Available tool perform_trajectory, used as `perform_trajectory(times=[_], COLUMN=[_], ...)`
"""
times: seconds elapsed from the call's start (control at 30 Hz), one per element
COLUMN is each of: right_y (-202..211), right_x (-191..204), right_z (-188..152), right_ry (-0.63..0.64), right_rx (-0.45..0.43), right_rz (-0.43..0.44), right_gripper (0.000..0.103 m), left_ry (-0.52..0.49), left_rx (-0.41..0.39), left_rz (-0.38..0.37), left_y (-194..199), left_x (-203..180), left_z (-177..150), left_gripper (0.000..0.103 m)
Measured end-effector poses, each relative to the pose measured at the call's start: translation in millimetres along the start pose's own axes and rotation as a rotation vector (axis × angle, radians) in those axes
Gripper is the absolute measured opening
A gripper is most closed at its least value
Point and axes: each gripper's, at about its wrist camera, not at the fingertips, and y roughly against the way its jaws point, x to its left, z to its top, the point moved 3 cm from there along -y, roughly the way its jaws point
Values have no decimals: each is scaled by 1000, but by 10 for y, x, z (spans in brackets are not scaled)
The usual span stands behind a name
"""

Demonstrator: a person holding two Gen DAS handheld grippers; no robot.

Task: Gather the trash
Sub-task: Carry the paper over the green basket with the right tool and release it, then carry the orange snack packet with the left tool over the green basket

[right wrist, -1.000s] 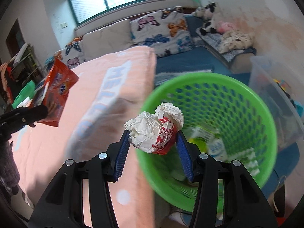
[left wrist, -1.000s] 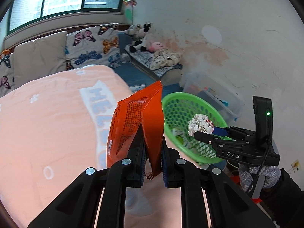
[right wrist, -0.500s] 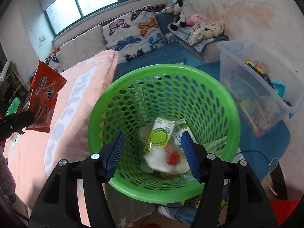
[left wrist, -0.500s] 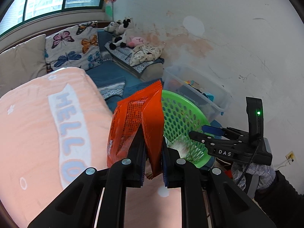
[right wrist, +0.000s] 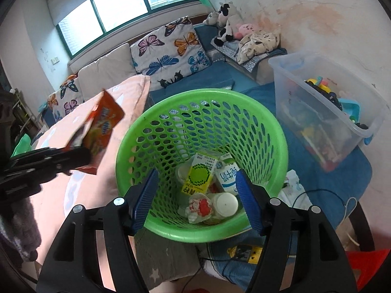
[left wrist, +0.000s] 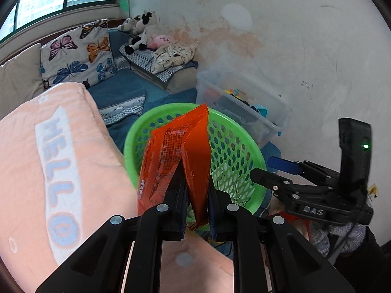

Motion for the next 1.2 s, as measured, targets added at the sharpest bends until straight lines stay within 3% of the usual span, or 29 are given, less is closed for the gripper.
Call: perform_trajectory(times=[0.3, 0.43, 0.93, 1.2], right_y=[96, 111, 176, 197], right_x=[-47, -41, 25, 74], right_z=[-54, -53, -76, -84], right_ry=[-9, -13, -9, -1], right_rx=[-8, -11, -19, -22], right_rz=[5, 9, 9, 12], right_gripper=[66, 66, 67, 68], left_ry=[7, 22, 46, 70], left_rx=[38, 34, -11, -41], left_rz=[-9, -1, 12, 16], left_y=[-205, -216, -54, 84], left_x=[-65, -49, 54, 174], left_z=[-18, -11, -66, -90], left_gripper=[20, 47, 70, 75])
